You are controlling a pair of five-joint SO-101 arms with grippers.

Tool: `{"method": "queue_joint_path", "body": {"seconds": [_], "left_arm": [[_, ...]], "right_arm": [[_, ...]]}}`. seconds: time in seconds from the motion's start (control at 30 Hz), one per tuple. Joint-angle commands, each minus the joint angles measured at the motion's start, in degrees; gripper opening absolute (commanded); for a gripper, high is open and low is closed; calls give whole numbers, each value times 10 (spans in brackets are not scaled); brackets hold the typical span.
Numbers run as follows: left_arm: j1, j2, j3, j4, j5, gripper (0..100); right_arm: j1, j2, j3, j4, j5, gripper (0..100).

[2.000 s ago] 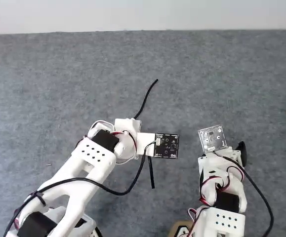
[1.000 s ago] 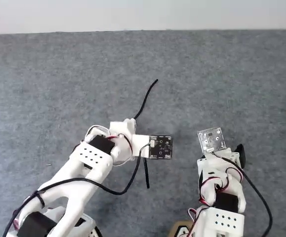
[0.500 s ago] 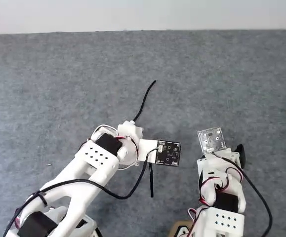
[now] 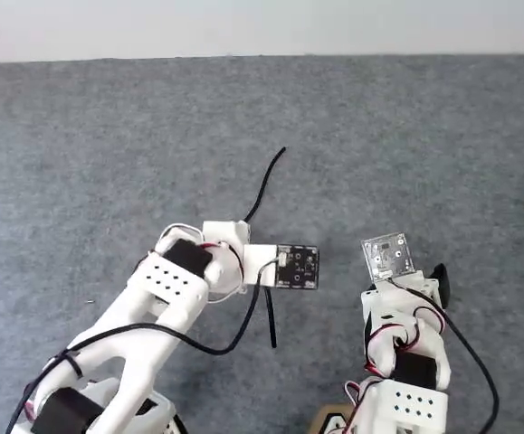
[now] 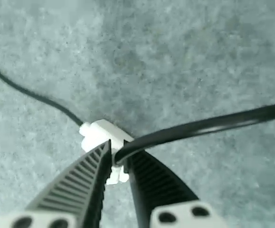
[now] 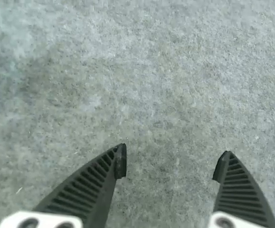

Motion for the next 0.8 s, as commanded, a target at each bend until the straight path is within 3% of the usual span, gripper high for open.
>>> {"method": "queue_joint_path", "body": {"seconds": [0.0, 0.57, 0.63, 0.77], "left_arm": [[-1, -4, 20, -50, 4, 11], [1, -5, 43, -72, 6, 11], [2, -8, 36, -76, 42, 12], [1, -8, -27, -94, 205, 12]], "right_arm": [[-4, -7, -7, -12, 6, 314], [-6, -7, -7, -12, 6, 314], [-6, -7, -7, -12, 6, 314], [-6, -7, -7, -12, 6, 314]]}}
